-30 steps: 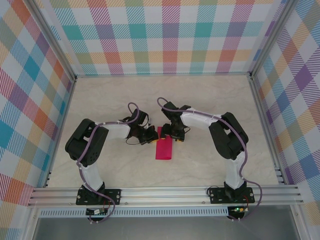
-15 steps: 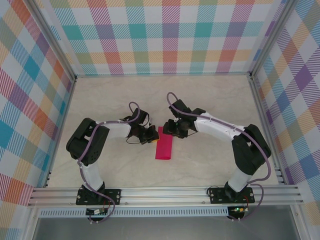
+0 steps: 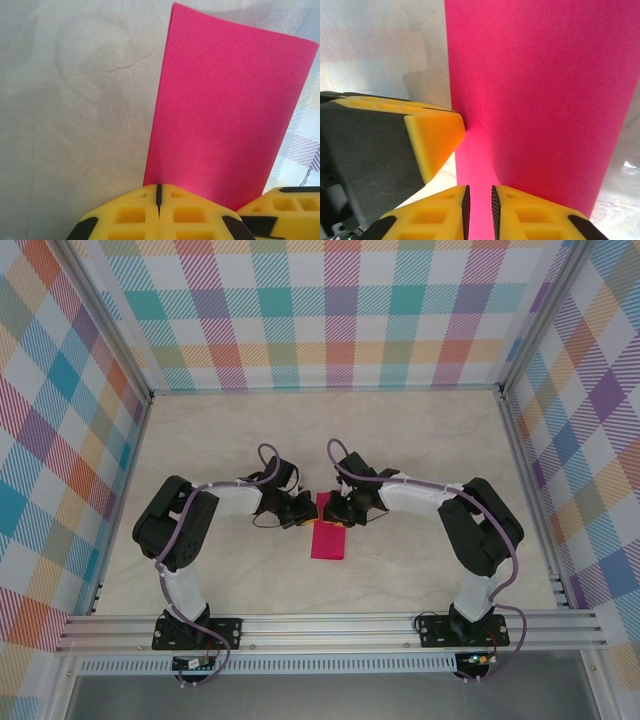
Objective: Fold a paper plane with a square sheet of paper (pick it up from the middle)
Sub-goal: Fold the square sheet of paper in half at the center of the table.
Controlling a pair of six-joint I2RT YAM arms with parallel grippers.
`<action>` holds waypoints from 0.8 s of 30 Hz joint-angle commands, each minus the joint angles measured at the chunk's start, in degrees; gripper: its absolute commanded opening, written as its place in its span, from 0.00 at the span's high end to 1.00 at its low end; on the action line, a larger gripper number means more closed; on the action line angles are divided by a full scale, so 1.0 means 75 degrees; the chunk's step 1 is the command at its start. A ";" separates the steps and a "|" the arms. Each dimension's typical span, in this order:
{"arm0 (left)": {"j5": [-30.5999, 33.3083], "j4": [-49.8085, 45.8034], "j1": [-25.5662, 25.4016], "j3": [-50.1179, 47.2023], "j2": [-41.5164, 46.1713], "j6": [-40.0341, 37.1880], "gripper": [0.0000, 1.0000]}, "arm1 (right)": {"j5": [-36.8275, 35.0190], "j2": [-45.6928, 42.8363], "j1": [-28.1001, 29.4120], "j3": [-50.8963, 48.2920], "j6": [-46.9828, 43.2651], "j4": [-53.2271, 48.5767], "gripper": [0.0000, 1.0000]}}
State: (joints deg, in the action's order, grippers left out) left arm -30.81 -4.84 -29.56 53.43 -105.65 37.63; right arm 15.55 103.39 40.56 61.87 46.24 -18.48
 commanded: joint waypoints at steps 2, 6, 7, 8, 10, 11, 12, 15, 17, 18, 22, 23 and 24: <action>0.1234 -0.1228 -0.0160 -0.0415 -0.0584 -0.0189 1.00 | 0.0310 0.0195 -0.0062 -0.0310 -0.0030 0.0554 0.80; 0.1272 -0.1268 -0.0160 -0.0376 -0.0608 -0.0236 1.00 | 0.0353 0.0209 -0.0121 -0.0611 0.0031 0.0800 0.79; 0.1257 -0.1269 -0.0160 -0.0379 -0.0615 -0.0223 1.00 | 0.0355 0.0198 -0.0128 -0.0685 0.0030 0.0865 0.80; 0.1260 -0.1267 -0.0160 -0.0365 -0.0628 -0.0230 1.00 | 0.0344 0.0173 -0.0140 -0.0775 0.0045 0.0922 0.80; 0.1281 -0.1294 -0.0160 -0.0345 -0.0656 -0.0232 1.00 | 0.0320 0.0127 -0.0166 -0.0955 0.0078 0.1071 0.80; 0.1266 -0.1300 -0.0159 -0.0338 -0.0687 -0.0245 1.00 | 0.0300 0.0107 -0.0174 -0.1070 0.0092 0.1156 0.80; 0.1271 -0.1328 -0.0160 -0.0310 -0.0690 -0.0252 1.00 | 0.0271 0.0095 -0.0203 -0.1177 0.0115 0.1259 0.80; 0.1325 -0.1394 -0.0160 -0.0298 -0.0703 -0.0291 1.00 | 0.0192 0.0089 -0.0250 -0.1607 0.0126 0.1735 0.82; 0.1346 -0.1416 -0.0160 -0.0302 -0.0712 -0.0322 1.00 | 0.0092 0.0101 -0.0251 -0.1972 0.0150 0.2319 0.83; 0.1350 -0.1408 -0.0160 -0.0291 -0.0717 -0.0335 1.00 | 0.0077 0.0090 -0.0263 -0.2113 0.0163 0.2599 0.83; 0.1327 -0.1412 -0.0160 -0.0275 -0.0718 -0.0397 1.00 | 0.0454 -0.0276 -0.0267 -0.2165 0.0136 0.3376 0.84; 0.1330 -0.1417 -0.0154 -0.0274 -0.0714 -0.0400 1.00 | 0.0489 -0.0377 -0.0274 -0.2085 0.0101 0.3408 0.84; 0.1319 -0.1416 -0.0160 -0.0272 -0.0699 -0.0417 1.00 | 0.0478 -0.0454 -0.0272 -0.1969 0.0073 0.3376 0.84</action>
State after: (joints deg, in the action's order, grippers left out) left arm -30.33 -5.93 -29.71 53.95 -105.71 36.05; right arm 20.01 101.32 38.61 46.81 47.18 3.20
